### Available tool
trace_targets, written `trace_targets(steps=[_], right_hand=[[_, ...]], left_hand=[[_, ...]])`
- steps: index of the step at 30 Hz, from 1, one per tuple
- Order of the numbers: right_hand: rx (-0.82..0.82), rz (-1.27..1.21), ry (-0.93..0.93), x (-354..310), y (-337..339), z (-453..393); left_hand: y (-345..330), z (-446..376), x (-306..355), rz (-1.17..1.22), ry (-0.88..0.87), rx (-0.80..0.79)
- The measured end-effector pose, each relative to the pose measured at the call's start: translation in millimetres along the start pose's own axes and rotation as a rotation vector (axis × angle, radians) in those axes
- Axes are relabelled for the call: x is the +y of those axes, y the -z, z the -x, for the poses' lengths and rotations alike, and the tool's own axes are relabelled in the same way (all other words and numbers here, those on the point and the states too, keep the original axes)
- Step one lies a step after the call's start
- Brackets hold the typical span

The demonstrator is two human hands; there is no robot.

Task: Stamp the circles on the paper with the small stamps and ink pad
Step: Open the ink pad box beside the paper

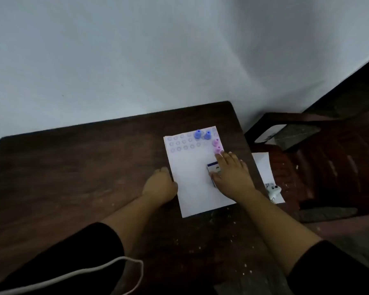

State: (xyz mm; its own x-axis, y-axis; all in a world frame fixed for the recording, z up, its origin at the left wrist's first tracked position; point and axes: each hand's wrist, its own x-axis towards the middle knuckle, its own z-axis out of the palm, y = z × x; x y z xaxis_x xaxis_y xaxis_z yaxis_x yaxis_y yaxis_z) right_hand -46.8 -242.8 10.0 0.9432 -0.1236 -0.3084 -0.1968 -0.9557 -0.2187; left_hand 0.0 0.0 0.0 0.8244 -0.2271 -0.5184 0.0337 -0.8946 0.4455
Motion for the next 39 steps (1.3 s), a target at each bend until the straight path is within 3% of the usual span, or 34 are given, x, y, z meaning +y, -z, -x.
trace_targets(steps=[4,15,20,33,39], right_hand=[[-0.069,0.011,-0.034,12,-10,-9],[-0.109,-0.021,-0.036,24,-21,-15],[-0.108,-0.038,-0.033,24,-22,-16],[-0.096,-0.023,-0.011,25,-22,-15],[-0.107,-0.011,-0.010,26,-22,-15]], left_hand=[[-7,-9,7,0.028,0.140,0.120],[-11,-19,37,0.216,0.331,0.056],[-15,-23,43,0.438,0.452,0.055],[-16,-19,39,0.905,0.514,0.093],[-20,-11,36,1.100,0.575,0.034]])
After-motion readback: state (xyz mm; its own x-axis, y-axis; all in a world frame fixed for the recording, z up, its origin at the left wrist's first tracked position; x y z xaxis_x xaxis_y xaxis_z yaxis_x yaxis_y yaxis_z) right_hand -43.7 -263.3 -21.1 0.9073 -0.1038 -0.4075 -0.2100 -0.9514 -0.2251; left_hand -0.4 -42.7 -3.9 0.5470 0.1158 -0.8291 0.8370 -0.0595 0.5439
